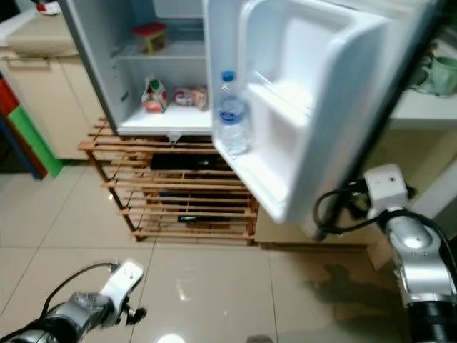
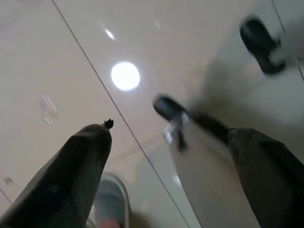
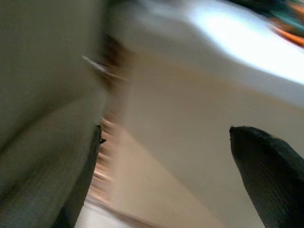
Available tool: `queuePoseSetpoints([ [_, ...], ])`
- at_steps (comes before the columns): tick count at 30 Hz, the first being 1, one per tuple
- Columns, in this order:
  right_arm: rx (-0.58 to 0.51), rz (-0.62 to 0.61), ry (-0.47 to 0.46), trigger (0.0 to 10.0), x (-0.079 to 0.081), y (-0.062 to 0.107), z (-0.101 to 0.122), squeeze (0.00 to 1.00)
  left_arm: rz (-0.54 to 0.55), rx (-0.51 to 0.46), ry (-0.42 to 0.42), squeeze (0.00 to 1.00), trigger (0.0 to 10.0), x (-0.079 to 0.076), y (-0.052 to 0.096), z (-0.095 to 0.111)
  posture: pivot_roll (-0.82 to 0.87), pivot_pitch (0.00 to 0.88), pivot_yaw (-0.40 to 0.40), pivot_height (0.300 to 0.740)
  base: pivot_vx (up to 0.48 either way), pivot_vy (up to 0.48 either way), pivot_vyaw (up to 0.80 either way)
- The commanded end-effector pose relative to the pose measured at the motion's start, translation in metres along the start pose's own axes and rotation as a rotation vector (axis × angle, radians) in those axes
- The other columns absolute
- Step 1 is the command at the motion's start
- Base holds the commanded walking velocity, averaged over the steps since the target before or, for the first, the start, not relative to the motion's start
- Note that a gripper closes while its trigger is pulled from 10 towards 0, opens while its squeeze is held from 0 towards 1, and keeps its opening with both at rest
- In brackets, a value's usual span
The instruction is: Restocking fridge
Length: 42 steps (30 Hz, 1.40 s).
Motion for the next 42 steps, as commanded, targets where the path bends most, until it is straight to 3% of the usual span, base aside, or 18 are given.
queuePoseSetpoints([
  [1, -0.164, 0.231, -0.078, 10.0, 0.036, 0.006, 0.046, 0.0, 0.008, 0.027, 0.013, 0.0, 10.0, 0.0, -0.001, -0.011, -0.23, 0.0, 0.075, 0.74, 0.0, 0.0, 0.0],
  [5, -0.194, 0.351, -0.131, 10.0, 0.053, 0.017, 0.056, 0.0, 0.004, 0.053, 0.038, 0.0, 10.0, -0.003, -0.002, -0.024, -0.23, 0.0, 0.073, 0.74, 0.0, 0.0, 0.0],
  [9, -0.139, 0.274, -0.159, 10.0, 0.039, 0.012, 0.041, 0.0, 0.012, 0.061, 0.062, 0.0, 10.0, -0.005, -0.004, -0.033, -0.23, 0.0, 0.069, 0.74, 0.0, 0.0, 0.0],
  [16, -0.07, 0.048, -0.179, 10.0, 0.017, 0.002, 0.025, 0.0, 0.082, -0.135, 0.155, 0.0, 10.0, 0.001, -0.002, 0.006, -0.22, 0.0, 0.063, 0.74, 0.0, 0.0, 0.0],
  [17, -0.02, -0.06, -0.161, 10.0, 0.009, -0.003, 0.012, 0.0, 0.11, -0.251, 0.128, 0.0, 10.0, 0.003, 0.002, 0.035, -0.21, 0.0, 0.059, 0.74, 0.0, 0.0, 0.0],
  [19, -0.006, -0.105, -0.152, 10.0, 0.007, -0.004, 0.008, 0.0, 0.128, -0.299, 0.109, 0.0, 10.0, 0.004, 0.005, 0.047, -0.21, 0.0, 0.059, 0.74, 0.0, 0.0, 0.0],
  [21, 0.017, -0.207, -0.152, 10.0, 0.008, -0.009, -0.003, 0.0, 0.138, -0.516, 0.097, 0.0, 10.0, 0.015, 0.024, 0.096, -0.2, 0.0, 0.053, 0.74, 0.0, 0.0, 0.0],
  [23, 0.015, -0.225, -0.17, 10.0, 0.01, -0.01, -0.004, 0.0, 0.126, -0.591, 0.114, 0.0, 10.0, 0.016, 0.032, 0.112, -0.19, 0.0, 0.05, 0.74, 0.0, 0.0, 0.0],
  [24, 0.002, -0.231, -0.165, 10.0, 0.018, -0.013, -0.003, 0.0, 0.104, -0.783, 0.123, 0.0, 10.0, 0.012, 0.055, 0.155, -0.18, 0.0, 0.048, 0.74, 0.0, 0.0, 0.0],
  [26, -0.004, -0.229, -0.16, 10.0, 0.021, -0.014, -0.003, 0.0, 0.098, -0.845, 0.123, 0.0, 10.0, 0.01, 0.063, 0.169, -0.18, 0.0, 0.047, 0.74, 0.0, 0.0, 0.0],
  [27, -0.024, -0.204, -0.164, 10.0, 0.031, -0.017, 0.0, 0.0, 0.064, -1.075, 0.142, 0.0, 10.0, 0.001, 0.101, 0.21, -0.17, 0.0, 0.044, 0.74, 0.0, 0.0, 0.0],
  [29, -0.024, -0.204, -0.164, 10.0, 0.031, -0.017, 0.0, 0.0, 0.064, -1.075, 0.142, 0.0, 10.0, 0.001, 0.101, 0.21, -0.17, 0.0, 0.044, 0.74, 0.0, 0.0, 0.0],
  [30, -0.055, -0.19, -0.18, 10.0, 0.038, -0.02, 0.004, 0.0, 0.001, -1.315, 0.173, 0.0, 10.0, -0.011, 0.149, 0.241, -0.17, 0.0, 0.043, 0.74, 0.0, 0.0, 0.0],
  [31, -0.055, -0.19, -0.18, 10.0, 0.038, -0.02, 0.004, 0.0, 0.001, -1.315, 0.173, 0.0, 10.0, -0.011, 0.149, 0.241, -0.17, 0.0, 0.043, 0.74, 0.0, 0.0, 0.0],
  [32, -0.065, -0.191, -0.183, 10.0, 0.039, -0.021, 0.005, 0.0, -0.021, -1.401, 0.171, 0.0, 10.0, -0.017, 0.168, 0.249, -0.17, 0.0, 0.042, 0.74, 0.0, 0.0, 0.0],
  [34, -0.076, -0.197, -0.187, 10.0, 0.039, -0.022, 0.007, 0.0, -0.046, -1.471, 0.162, 0.0, 10.0, -0.024, 0.184, 0.255, -0.16, 0.0, 0.042, 0.74, 0.0, 0.0, 0.0],
  [37, -0.088, -0.225, -0.178, 10.0, 0.036, -0.025, 0.008, 0.0, -0.094, -1.522, 0.156, 0.0, 10.0, -0.034, 0.197, 0.261, -0.16, 0.0, 0.042, 0.74, 0.0, 0.084, 0.0],
  [42, -0.11, -0.243, -0.172, 10.0, 0.035, -0.026, 0.011, 0.0, -0.128, -1.518, 0.181, 0.0, 10.0, -0.037, 0.202, 0.262, -0.17, 0.0, 0.044, 0.74, 0.0, 0.472, 0.0],
])
Point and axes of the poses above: a point about 5 cm out from each wrist's last joint towards the gripper, its own y axis pointing back from the gripper into the wrist, its own z axis along the axis of the wrist's last joint, x = y × z, the point moved 3 cm from there along -y, pointing out of the wrist towards the gripper, and after that the axes turned 12 degrees about y, right-handed, at the moved point
